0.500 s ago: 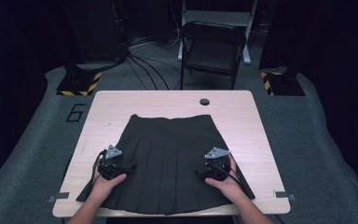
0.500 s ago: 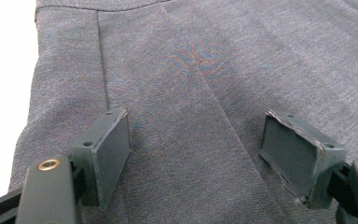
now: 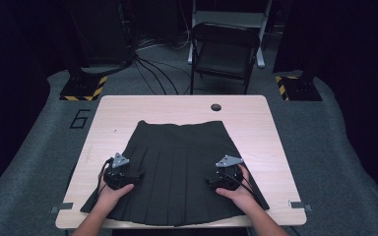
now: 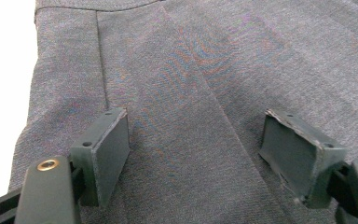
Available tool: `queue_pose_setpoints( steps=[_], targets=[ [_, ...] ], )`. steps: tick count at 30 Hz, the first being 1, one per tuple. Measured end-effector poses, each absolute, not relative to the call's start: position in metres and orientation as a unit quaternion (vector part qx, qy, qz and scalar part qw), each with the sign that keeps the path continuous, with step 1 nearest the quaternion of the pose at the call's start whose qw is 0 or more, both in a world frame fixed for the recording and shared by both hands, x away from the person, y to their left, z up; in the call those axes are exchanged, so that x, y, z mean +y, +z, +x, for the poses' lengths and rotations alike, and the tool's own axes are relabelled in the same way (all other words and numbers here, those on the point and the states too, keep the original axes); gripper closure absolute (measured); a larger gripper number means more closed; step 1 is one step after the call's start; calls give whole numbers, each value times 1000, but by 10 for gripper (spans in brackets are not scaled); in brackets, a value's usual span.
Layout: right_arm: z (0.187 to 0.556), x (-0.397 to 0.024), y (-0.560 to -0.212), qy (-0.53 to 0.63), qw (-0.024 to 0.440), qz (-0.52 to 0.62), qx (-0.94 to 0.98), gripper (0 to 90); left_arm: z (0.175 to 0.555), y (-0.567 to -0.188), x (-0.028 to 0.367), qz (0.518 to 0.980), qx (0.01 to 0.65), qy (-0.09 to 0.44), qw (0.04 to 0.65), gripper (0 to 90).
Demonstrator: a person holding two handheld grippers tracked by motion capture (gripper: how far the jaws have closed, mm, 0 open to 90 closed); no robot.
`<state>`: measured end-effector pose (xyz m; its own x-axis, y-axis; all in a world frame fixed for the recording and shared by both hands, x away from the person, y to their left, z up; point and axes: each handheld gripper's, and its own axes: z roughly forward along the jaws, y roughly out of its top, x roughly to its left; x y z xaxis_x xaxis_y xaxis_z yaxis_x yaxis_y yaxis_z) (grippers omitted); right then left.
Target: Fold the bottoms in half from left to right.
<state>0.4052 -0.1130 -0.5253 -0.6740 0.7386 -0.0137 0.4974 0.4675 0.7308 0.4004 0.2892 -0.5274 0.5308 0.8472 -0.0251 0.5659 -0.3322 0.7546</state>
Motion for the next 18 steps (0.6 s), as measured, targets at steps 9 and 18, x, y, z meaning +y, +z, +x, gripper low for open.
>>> queue_pose_setpoints(
  steps=[9, 18],
  targets=[
    [404, -113, -525, 364, 165, 369, 839, 174, 399, -527, 289, 793, 444, 193, 369, 240],
    [402, -112, -525, 365, 166, 371, 838, 198, 400, -527, 290, 792, 447, 190, 371, 243]
  ],
)
